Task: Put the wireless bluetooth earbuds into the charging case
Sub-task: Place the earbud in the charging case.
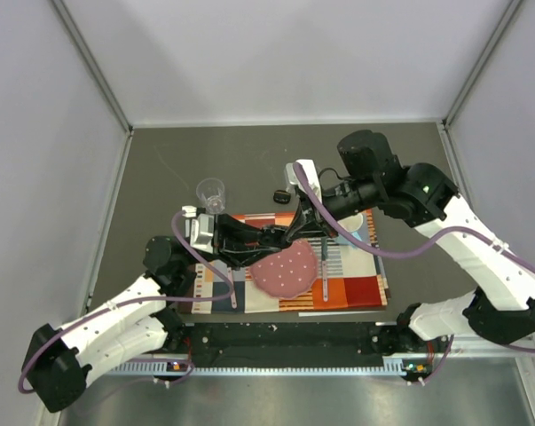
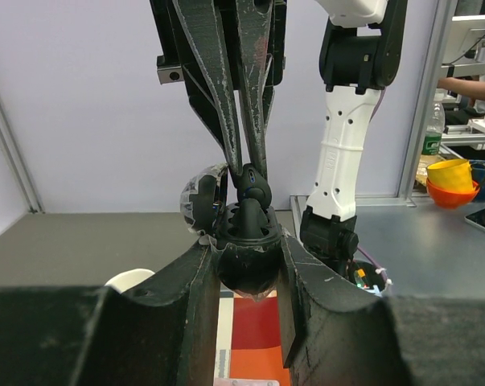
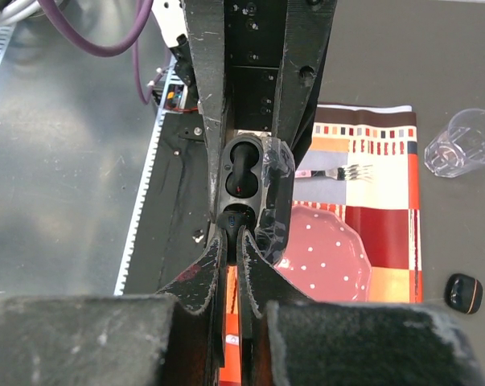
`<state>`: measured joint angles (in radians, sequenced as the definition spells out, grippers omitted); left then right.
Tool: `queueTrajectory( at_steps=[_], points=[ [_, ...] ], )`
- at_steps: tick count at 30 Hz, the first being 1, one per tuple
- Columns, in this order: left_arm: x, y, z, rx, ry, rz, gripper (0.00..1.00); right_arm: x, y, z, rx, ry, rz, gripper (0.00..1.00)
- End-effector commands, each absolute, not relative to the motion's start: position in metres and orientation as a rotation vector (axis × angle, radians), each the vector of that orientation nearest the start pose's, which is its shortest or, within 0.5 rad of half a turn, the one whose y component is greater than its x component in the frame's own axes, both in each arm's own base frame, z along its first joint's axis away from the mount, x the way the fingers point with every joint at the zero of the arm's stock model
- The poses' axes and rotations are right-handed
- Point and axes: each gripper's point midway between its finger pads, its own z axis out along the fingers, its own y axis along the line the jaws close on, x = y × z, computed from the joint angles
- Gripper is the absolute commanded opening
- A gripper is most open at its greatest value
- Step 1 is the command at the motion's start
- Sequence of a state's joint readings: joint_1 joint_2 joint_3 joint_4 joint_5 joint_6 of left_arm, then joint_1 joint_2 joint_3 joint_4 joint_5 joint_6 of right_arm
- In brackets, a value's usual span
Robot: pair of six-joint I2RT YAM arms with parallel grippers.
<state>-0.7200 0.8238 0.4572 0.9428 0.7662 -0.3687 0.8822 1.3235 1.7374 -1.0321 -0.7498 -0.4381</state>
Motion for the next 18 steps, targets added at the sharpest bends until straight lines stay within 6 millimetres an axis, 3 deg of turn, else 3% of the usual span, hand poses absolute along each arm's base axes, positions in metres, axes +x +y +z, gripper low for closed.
queueTrajectory(
  at_steps=[1,9,18],
  points=[
    [0.112,-0.273,0.374,0.909,0.766,-1.309,0.0,0.115,0.316,0.386,-1.661,1.325,1.05,0.0],
    [0.113,-0.271,0.375,0.89,0.759,-1.3,0.0,0.128,0.317,0.374,-1.635,1.406,0.985,0.0],
    [0.114,-0.27,0.375,0.883,0.759,-1.292,0.0,0.134,0.315,0.376,-1.605,1.435,0.954,0.23]
  ],
)
